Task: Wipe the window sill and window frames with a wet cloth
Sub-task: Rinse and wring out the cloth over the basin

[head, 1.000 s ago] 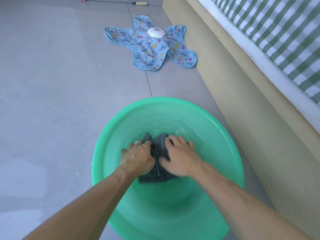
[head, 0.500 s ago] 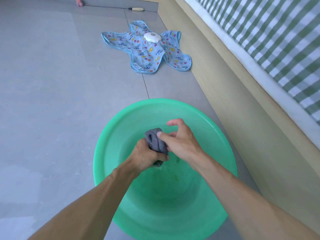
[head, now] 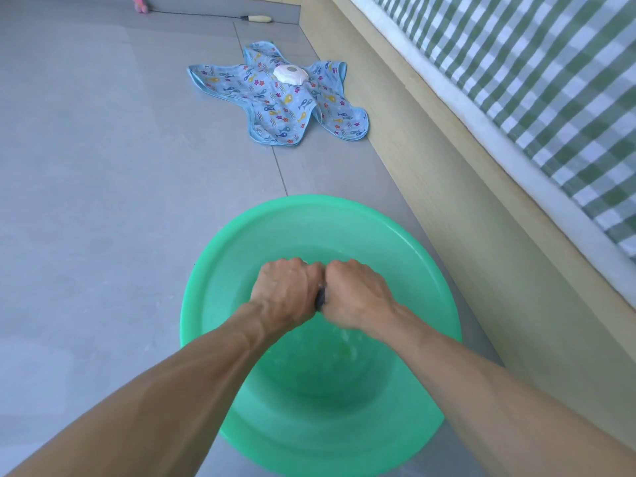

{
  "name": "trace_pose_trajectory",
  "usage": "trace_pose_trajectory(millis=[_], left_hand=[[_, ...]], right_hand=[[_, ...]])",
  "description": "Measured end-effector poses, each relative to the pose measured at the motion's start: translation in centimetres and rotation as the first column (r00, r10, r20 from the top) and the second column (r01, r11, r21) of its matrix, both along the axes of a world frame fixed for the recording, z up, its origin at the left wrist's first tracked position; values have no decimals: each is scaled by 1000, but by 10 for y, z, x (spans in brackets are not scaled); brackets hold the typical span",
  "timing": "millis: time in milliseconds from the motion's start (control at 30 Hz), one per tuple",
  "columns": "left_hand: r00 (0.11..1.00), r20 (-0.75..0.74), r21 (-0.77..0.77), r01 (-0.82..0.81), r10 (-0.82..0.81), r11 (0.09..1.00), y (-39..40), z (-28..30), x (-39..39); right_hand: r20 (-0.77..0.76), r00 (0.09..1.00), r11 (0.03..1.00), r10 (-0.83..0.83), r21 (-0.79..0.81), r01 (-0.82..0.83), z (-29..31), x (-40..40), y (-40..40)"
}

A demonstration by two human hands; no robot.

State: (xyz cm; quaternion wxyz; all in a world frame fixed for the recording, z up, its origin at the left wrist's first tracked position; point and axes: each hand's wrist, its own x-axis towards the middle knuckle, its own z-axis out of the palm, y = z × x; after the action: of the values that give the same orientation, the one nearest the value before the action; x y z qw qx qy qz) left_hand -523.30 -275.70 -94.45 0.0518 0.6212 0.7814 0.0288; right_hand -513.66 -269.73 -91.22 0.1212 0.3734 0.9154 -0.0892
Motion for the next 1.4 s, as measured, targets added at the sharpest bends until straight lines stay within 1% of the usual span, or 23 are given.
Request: trace_pose_trajectory(millis=[67,167,233,267,333,400,467,500,533,567,633,700,767,867,1000,1100,1167,1200,1233,1267,1300,1333,1400], left_hand=[[992,-64,110,112,-106,988,-5,-3,-6],[970,-116,285,238,-213,928,-10,-14,-21],[974,-101,246,220,-201,944,-13,-15,-21],[987,-69,198,154,-143,968,-13,-9,-18],[997,45,39,-63,62,997,-8,-1,-17],[934,315,-160,-123,169,979,3,2,-21],[734,650,-343,52,197,938,11,7,-27],[625,736,-425,125,262,897,12,9,-27],[576,759,-475,169,304,864,13,10,-26],[593,748,-481,173,299,860,14,11,-24],[723,656,-411,103,215,906,15,12,-13],[880,458,-292,14,127,956,15,12,-2],[973,207,-187,-65,104,980,11,14,2],[999,-42,-99,7,-12,995,7,7,2],[975,-157,-30,152,-155,988,0,5,0],[976,-168,-19,135,-136,991,-1,8,2],[998,-32,-107,-48,45,993,2,7,-4],[975,124,-190,-158,184,969,5,6,-9],[893,319,-289,-226,316,930,10,6,-17],[759,508,-387,-221,407,895,14,3,-23],[622,640,-467,-153,452,871,16,3,-26],[519,716,-526,-39,467,850,16,4,-27],[411,789,-555,160,456,816,11,8,-22]], right_hand=[[-25,991,957,-131,-263,120,-2,-5,0],[-28,943,783,-332,-566,259,-6,-7,0],[-61,893,681,-445,-670,294,-7,-8,-2],[-113,882,700,-458,-657,279,-8,-7,-3],[-222,931,891,-291,-417,179,-14,-2,-8],[-287,958,997,19,-66,-40,-24,6,-18],[-222,944,952,243,240,-188,-32,13,-20],[-187,944,921,272,334,-200,-37,16,-15],[-169,942,893,289,401,-202,-37,16,-10],[-159,939,875,305,436,-211,-32,16,-7],[-91,956,884,279,413,-219,-16,11,0],[-20,988,953,151,269,-140,-1,5,2],[-8,1000,998,-7,65,8,-2,-1,4],[12,987,952,-160,-261,158,-8,-10,10],[106,958,749,-268,-603,276,-8,-8,18],[-20,925,667,-380,-699,259,-7,-2,20],[-192,909,790,-370,-580,199,-13,6,19],[-254,926,887,-280,-437,148,-17,12,16],[-306,944,969,-124,-242,49,-23,17,14],[-285,957,998,58,-19,-66,-30,21,7],[-239,946,966,219,191,-175,-36,24,3],[-203,931,923,304,306,-234,-39,25,-1],[-216,895,862,390,428,-272,-44,26,-1]])
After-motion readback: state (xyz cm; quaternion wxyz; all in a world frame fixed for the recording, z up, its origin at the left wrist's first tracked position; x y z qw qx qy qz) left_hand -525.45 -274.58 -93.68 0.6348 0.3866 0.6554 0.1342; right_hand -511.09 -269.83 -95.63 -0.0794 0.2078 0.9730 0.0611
